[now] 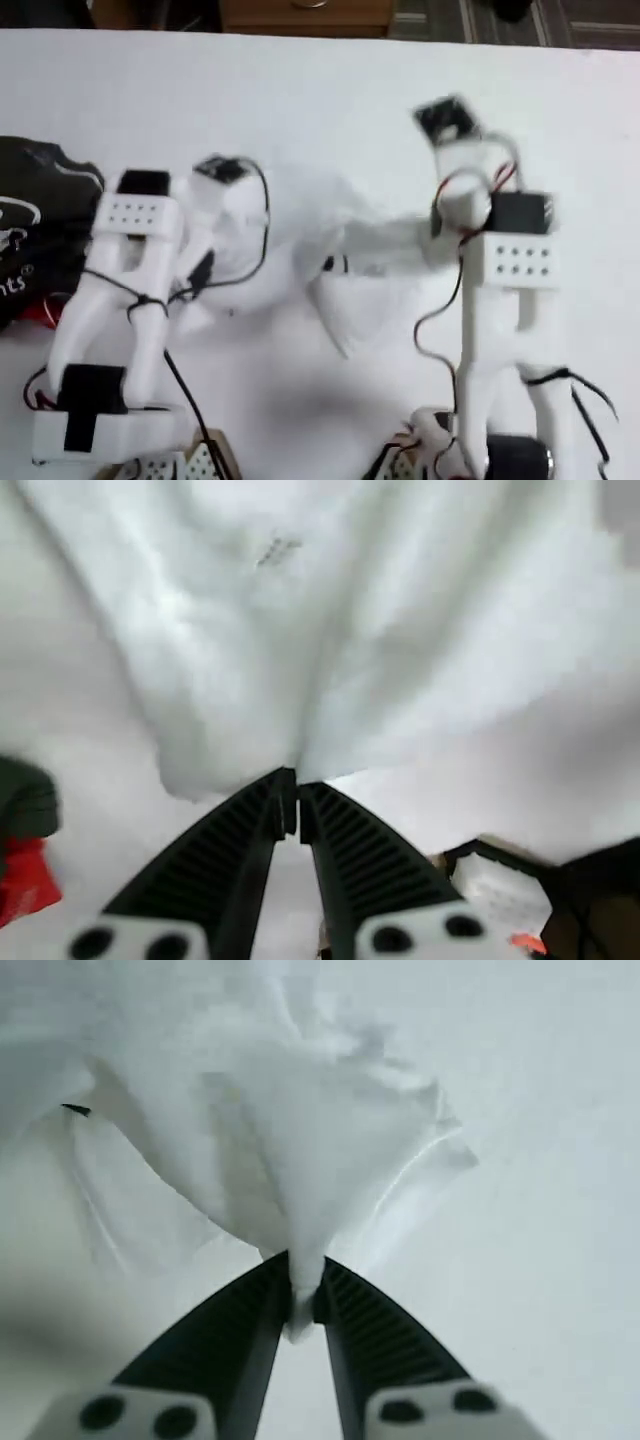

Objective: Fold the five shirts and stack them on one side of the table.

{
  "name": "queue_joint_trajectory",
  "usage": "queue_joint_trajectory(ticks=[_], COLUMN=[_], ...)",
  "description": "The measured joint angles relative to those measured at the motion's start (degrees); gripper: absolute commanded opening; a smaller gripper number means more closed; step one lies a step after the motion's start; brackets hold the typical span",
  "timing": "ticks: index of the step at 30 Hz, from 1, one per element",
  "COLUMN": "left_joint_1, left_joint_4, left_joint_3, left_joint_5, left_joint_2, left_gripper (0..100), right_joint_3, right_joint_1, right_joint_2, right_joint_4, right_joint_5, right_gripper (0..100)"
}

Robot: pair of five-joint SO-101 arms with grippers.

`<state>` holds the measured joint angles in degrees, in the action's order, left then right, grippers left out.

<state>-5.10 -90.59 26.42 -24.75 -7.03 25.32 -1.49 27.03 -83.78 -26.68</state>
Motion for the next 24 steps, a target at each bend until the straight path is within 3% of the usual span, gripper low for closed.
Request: queue_joint_trajectory(ticks=[7,13,17,24], left_joint_1=[0.0,0.0,-0.7,-5.3], left_joint_4=[-0.3,-5.6,-6.2,5.0], left_joint_3=[4.7,-0.4,-8.4,-10.1], left_joint_5=[-2.9,-2.9,-2.9,-1.1], left_joint_2=[0.4,0.4,0.8,1.0], left_gripper=[25,23,23,24], right_joint_3=[24.5,28.2,28.2,28.7], right_joint_1=[3.0,3.4,4.7,7.1], right_joint_2=[6.6,11.0,17.8,35.5], right_joint_4=[9.5,6.7,5.0,7.5], right_joint_5=[-7.9,-15.9,-16.4,-9.3], right_gripper=[2.3,19.3,21.7,21.5])
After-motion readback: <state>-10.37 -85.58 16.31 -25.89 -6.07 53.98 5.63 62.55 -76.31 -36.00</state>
